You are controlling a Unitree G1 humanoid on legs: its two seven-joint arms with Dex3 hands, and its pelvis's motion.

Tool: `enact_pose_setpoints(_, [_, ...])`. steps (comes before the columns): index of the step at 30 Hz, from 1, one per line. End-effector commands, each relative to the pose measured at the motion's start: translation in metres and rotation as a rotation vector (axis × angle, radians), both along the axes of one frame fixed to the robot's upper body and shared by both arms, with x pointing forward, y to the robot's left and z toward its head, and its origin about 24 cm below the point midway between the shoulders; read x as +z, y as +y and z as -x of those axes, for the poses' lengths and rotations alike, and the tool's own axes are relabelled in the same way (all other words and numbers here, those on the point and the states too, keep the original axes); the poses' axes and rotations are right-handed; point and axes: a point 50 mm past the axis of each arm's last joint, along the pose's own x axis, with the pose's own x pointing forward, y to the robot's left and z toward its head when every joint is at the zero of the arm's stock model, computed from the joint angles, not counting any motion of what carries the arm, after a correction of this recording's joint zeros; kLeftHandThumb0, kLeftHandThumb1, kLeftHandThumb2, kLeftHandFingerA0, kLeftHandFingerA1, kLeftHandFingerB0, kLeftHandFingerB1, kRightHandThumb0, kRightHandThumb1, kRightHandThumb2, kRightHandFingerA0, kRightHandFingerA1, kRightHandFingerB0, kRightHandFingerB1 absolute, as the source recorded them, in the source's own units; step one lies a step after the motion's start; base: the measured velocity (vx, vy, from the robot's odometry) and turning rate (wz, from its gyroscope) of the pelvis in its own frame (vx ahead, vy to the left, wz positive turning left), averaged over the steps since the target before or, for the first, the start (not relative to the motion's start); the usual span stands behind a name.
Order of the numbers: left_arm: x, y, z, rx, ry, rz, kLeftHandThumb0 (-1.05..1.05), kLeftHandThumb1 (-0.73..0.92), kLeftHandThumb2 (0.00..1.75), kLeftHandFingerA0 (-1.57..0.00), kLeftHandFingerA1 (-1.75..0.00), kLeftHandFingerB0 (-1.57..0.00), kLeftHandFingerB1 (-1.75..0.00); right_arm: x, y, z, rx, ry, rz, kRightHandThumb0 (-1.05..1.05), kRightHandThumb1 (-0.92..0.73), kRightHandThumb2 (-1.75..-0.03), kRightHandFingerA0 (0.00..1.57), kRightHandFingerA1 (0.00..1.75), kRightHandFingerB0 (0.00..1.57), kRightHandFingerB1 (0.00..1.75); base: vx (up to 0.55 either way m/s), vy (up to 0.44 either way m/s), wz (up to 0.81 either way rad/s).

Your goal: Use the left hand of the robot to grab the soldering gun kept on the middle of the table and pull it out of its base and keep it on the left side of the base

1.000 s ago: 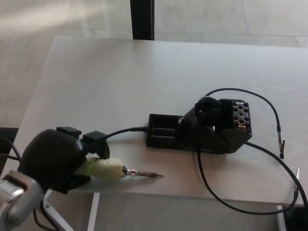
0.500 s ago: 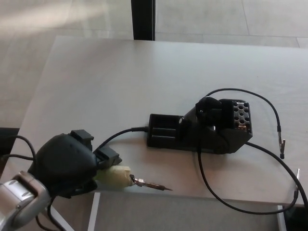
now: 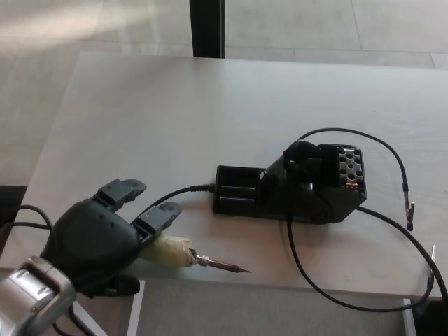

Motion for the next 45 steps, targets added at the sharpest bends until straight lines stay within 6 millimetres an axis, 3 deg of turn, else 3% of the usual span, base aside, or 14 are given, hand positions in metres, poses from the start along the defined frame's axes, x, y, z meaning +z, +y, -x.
enact_pose_setpoints(1, [0.012,0.008,-0.01,0.119,0.019,0.05,-0.83,0.57,0.75,0.0,0.0,0.0,0.0,0.011,-0.007,-0.002,0.007,-0.021,0.026,-0.91,-0.35,-1.34,1.54,1.04,0.68,1.44,0.0,0.0,0.0])
enact_pose_setpoints(12, [0.047,0.012,-0.024,0.187,0.049,0.164,-0.82,0.55,0.75,0.0,0.0,0.0,0.0,0.01,-0.007,-0.001,0.009,-0.017,0.026,-0.9,-0.33,-1.38,1.55,1.09,0.65,1.46,0.0,0.0,0.0])
enact_pose_setpoints(14, [0.052,0.012,-0.024,0.185,0.05,0.172,-0.81,0.55,0.75,0.0,0.0,0.0,0.0,0.012,-0.009,0.001,0.006,-0.012,0.029,-0.86,-0.43,-1.33,1.54,1.23,0.69,1.21,0.0,0.0,0.0])
enact_pose_setpoints(17, [0.081,0.017,-0.023,0.178,0.038,0.203,-0.78,0.55,0.73,0.0,0.0,0.0,0.0,0.012,-0.009,0.0,0.004,-0.008,0.033,-0.91,-0.34,-1.37,1.53,1.11,0.65,1.46,0.0,0.0,0.0])
enact_pose_setpoints(19, [0.096,0.019,-0.021,0.186,0.044,0.259,-0.92,0.53,0.87,0.0,-0.26,0.0,0.0,0.013,-0.01,0.001,-0.002,-0.008,0.031,-0.93,-0.35,-1.35,1.49,1.12,0.64,1.46,0.0,0.0,0.0])
enact_pose_setpoints(24, [0.135,0.033,-0.005,0.199,0.061,0.345,-0.94,0.55,0.9,0.0,-0.27,0.0,0.0,0.013,-0.01,0.002,0.002,-0.002,0.036,-0.95,-0.41,-1.31,1.46,1.22,0.73,1.29,0.0,0.0,0.0])
enact_pose_setpoints(28, [0.154,0.054,0.012,0.253,0.104,0.439,-0.9,0.55,0.89,0.0,-0.27,-0.02,0.0,0.013,-0.011,0.004,0.0,-0.002,0.032,-0.93,-0.38,-1.35,1.45,1.19,0.67,1.47,0.0,0.0,0.0])
enact_pose_setpoints(31, [0.169,0.096,0.024,0.399,0.11,0.629,-0.92,0.59,0.91,0.0,-0.26,0.0,0.0,0.012,-0.011,0.005,-0.004,0.004,0.032,-0.95,-0.4,-1.32,1.48,1.21,0.72,1.3,0.0,0.0,0.0])
enact_pose_setpoints(33, [0.175,0.136,0.039,0.587,0.064,0.809,-1.0,0.62,0.93,0.0,-0.24,0.0,0.0,0.011,-0.01,0.004,-0.001,0.004,0.027,-0.92,-0.37,-1.33,1.47,1.17,0.66,1.49,0.0,0.0,0.0])
enact_pose_setpoints(34, [0.173,0.147,0.045,0.634,0.044,0.863,-1.02,0.63,0.92,0.0,-0.23,0.0,0.0,0.011,-0.01,0.004,-0.001,0.006,0.027,-0.88,-0.44,-1.32,1.48,1.26,0.7,1.24,0.0,0.0,0.0])
enact_pose_setpoints(35, [0.17,0.163,0.052,0.714,0.023,0.931,-1.01,0.64,0.94,0.0,-0.27,0.0,-0.09,0.01,-0.009,0.004,-0.006,0.004,0.023,-0.92,-0.38,-1.32,1.44,1.18,0.66,1.5,0.0,0.0,0.0])
enact_pose_setpoints(40, [0.12,0.231,0.1,1.143,0.009,1.058,-0.97,0.56,0.91,0.0,-0.58,0.0,-0.52,0.006,-0.008,0.009,-0.014,0.005,0.013,-0.99,-0.4,-1.3,1.42,1.23,0.69,1.35,0.0,0.0,0.0])
enact_pose_setpoints(44, [0.061,0.268,0.14,1.491,0.043,1.026,-0.99,0.6,0.95,0.0,-0.54,0.0,-0.45,0.005,-0.008,0.011,-0.026,-0.001,0.0,-0.95,-0.4,-1.27,1.42,1.19,0.57,1.53,0.0,0.0,0.0])
enact_pose_setpoints(45, [0.03,0.275,0.162,1.63,0.06,1.128,-0.77,0.81,0.58,0.0,0.0,0.0,0.0,0.004,-0.007,0.011,-0.021,0.005,0.002,-0.99,-0.4,-1.27,1.34,1.24,0.66,1.36,0.0,0.0,0.0])
